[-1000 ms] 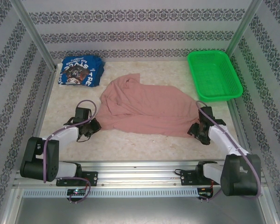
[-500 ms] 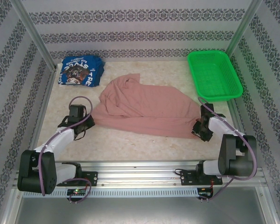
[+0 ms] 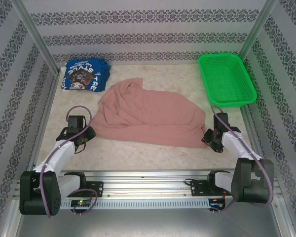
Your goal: Fold and stack the t-shirts
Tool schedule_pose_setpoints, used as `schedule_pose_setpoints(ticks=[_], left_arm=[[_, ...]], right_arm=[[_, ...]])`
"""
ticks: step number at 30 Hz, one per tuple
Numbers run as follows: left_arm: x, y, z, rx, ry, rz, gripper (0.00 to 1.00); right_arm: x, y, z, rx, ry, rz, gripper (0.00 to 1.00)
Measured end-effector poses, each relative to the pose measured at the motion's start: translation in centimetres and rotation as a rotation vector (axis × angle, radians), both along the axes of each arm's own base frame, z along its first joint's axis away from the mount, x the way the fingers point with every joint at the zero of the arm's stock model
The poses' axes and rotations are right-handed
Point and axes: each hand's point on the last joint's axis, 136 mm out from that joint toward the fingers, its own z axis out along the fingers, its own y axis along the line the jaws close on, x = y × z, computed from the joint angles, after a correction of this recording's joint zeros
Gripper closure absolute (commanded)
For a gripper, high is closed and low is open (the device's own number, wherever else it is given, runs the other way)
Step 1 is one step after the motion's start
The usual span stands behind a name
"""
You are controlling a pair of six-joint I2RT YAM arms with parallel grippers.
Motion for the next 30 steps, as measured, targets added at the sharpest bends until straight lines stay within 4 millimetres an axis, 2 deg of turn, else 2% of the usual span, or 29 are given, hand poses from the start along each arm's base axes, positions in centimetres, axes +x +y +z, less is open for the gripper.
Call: schedule_pose_setpoints(ticks=[2, 4, 7, 10, 12, 14, 16, 18, 20, 24, 27, 30], left_arm=[[-0.6, 0.4, -0.1, 0.014, 0.021, 0.018, 0.19], [-1.2, 0.7, 0.5, 0.029, 0.018, 0.038, 0.15], [-1.4, 1.3, 3.3, 0.057, -0.037, 0.057, 0.14], [0.1, 1.1, 7.7, 0.065, -0.145, 0.051, 0.15], [1.6, -0.3, 10.1, 0.066, -0.187, 0.0, 0.16], [3.2, -2.6, 11.0, 0.05, -0.19, -0.077, 0.24], [4.8, -4.9, 10.5, 0.028, -0.157, -0.151, 0.32], [5.7, -6.6, 8.3, 0.017, -0.082, -0.198, 0.38], [5.9, -7.4, 6.1, 0.011, -0.011, -0.225, 0.4], [6.3, -8.1, 2.4, 0.012, 0.099, -0.241, 0.46], [7.0, -8.2, 0.9, 0.014, 0.124, -0.24, 0.47], [7.7, -8.4, 0.3, 0.008, 0.117, -0.235, 0.48]], right_arm=[[-0.1, 0.0, 0.2, 0.0, -0.002, 0.001, 0.54], [-0.2, 0.0, 0.6, -0.002, -0.013, 0.001, 0.51], [-0.1, 0.0, 1.9, -0.005, -0.046, 0.003, 0.48], [0.5, 0.1, 4.1, -0.015, -0.11, 0.02, 0.47], [1.1, 0.6, 5.7, -0.02, -0.161, 0.05, 0.45], [1.5, 1.5, 6.9, -0.021, -0.195, 0.089, 0.44], [1.8, 2.3, 7.7, -0.021, -0.213, 0.13, 0.43], [1.9, 3.0, 8.0, -0.021, -0.22, 0.168, 0.41], [1.8, 3.5, 8.0, -0.021, -0.217, 0.197, 0.4], [1.8, 4.2, 8.0, -0.02, -0.219, 0.238, 0.29], [1.7, 4.9, 8.0, -0.019, -0.231, 0.281, 0.23], [1.5, 5.7, 8.1, -0.018, -0.249, 0.328, 0.16]])
